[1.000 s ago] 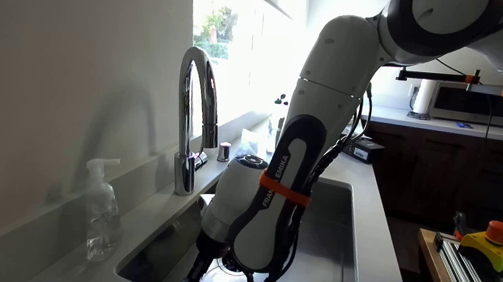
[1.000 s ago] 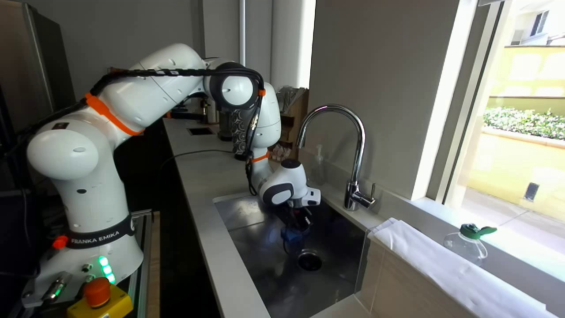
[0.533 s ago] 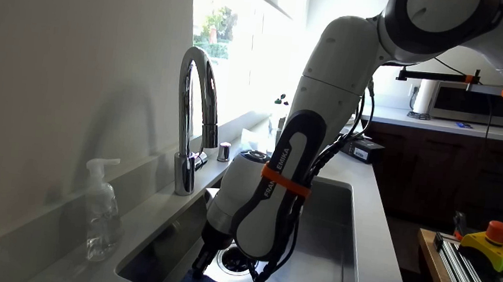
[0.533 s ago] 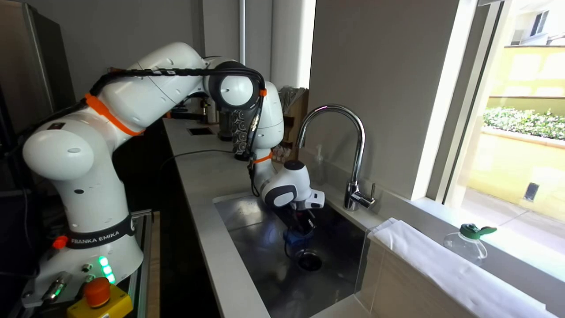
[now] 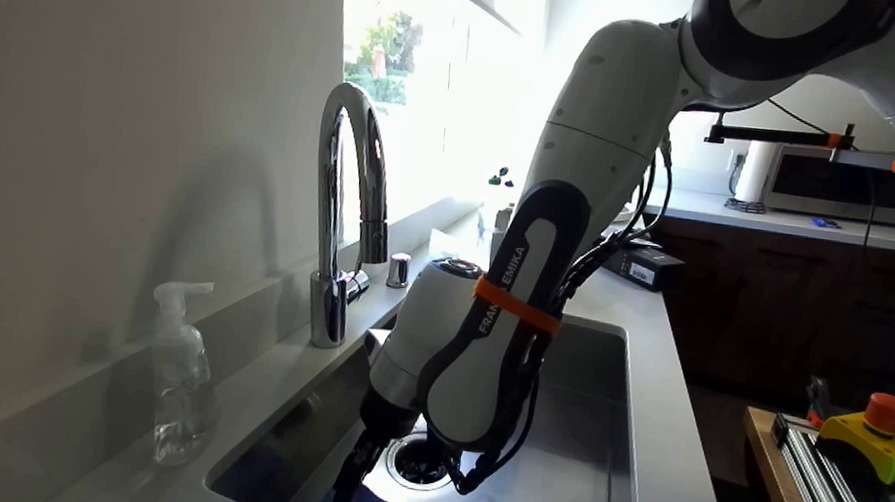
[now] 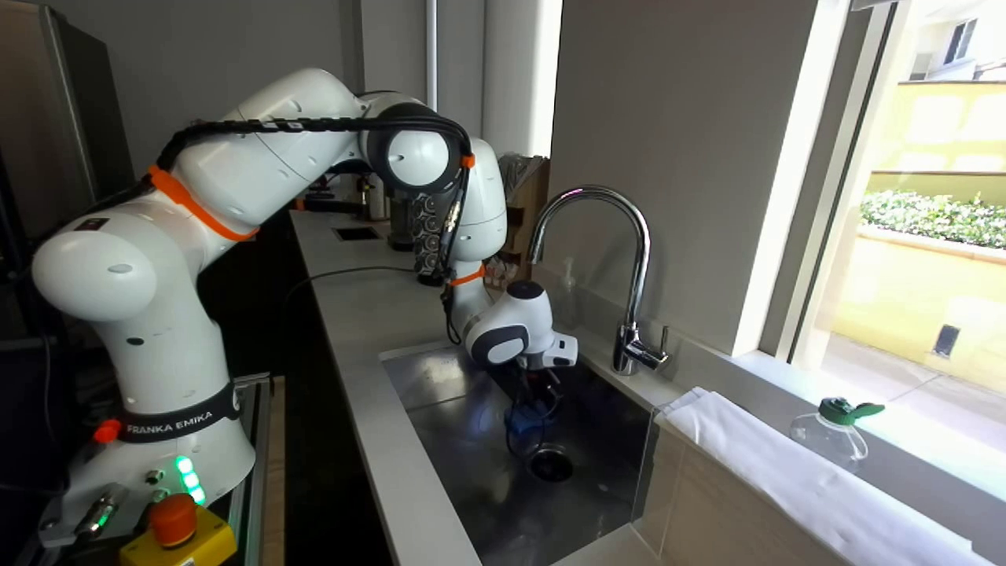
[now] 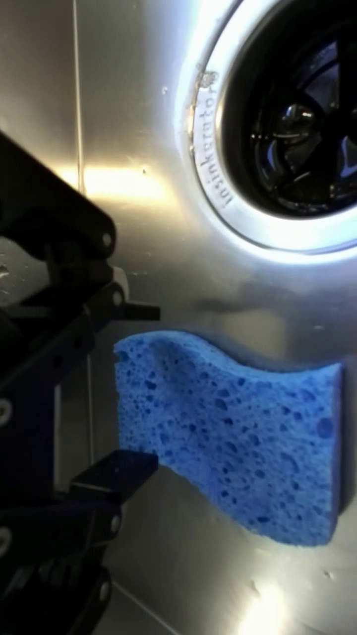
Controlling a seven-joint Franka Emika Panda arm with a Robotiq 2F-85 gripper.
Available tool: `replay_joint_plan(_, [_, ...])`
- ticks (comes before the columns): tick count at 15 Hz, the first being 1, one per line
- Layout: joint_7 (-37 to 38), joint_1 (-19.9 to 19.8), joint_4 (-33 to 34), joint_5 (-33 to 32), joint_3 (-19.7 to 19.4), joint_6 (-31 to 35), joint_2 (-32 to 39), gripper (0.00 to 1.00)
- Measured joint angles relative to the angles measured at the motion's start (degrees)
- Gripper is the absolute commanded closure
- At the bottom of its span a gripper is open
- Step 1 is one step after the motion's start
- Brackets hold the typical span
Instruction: Close the tap faucet
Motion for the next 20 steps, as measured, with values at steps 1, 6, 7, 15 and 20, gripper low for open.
replay_joint_plan(1, [0.0,-0.1,0.0,-0.2,0.4,-0.7,0.0,0.00])
replay_joint_plan(6, [-0.3,-0.3,0.1,-0.3,1.7,-4.4,0.3,0.00])
replay_joint_plan(7, [-0.4,-0.3,0.2,-0.3,1.8,-4.9,0.4,0.00])
replay_joint_plan(15, [-0.3,2.2,1.9,-0.3,-1.3,-5.0,1.3,0.00])
replay_joint_plan(20, [-0.3,3.9,2.6,-0.3,-3.0,-5.0,1.6,0.00])
